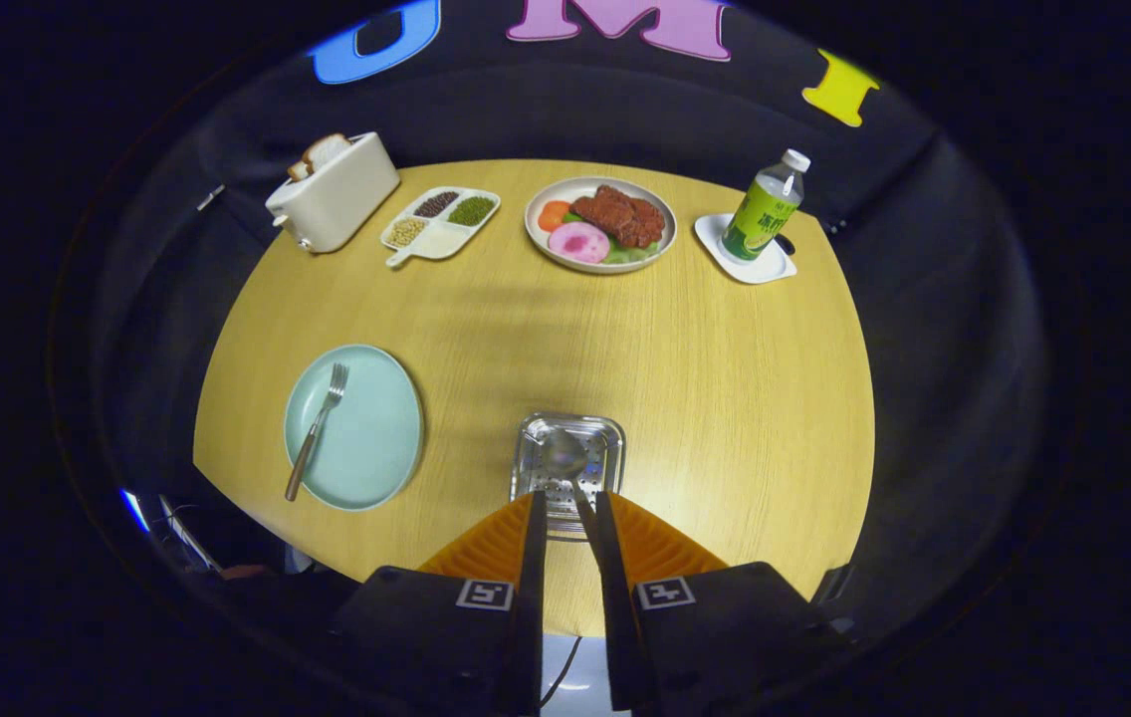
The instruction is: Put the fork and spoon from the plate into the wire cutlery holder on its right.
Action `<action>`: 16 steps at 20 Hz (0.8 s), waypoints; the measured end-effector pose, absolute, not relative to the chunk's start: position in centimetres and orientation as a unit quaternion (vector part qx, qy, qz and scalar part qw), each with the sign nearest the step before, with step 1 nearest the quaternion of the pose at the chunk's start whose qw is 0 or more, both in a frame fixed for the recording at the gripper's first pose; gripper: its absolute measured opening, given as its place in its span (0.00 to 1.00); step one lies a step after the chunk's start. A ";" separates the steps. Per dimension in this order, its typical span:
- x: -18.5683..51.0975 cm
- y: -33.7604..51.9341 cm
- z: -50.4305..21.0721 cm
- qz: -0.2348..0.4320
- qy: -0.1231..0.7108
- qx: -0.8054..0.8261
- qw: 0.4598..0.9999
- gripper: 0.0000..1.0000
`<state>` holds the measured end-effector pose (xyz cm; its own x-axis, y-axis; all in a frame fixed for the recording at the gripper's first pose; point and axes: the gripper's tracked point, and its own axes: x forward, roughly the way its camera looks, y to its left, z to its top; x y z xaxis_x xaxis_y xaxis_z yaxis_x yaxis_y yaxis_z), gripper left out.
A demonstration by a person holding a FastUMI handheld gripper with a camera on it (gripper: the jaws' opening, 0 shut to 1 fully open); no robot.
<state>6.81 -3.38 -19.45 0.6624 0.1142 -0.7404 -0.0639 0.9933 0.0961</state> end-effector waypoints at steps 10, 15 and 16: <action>5.6 13.0 -17.0 0.144 0.363 0.077 0.917 0.64; 6.1 20.4 -20.5 0.170 0.395 0.093 0.898 0.65; 6.3 21.7 -21.0 0.172 0.401 0.094 0.895 0.65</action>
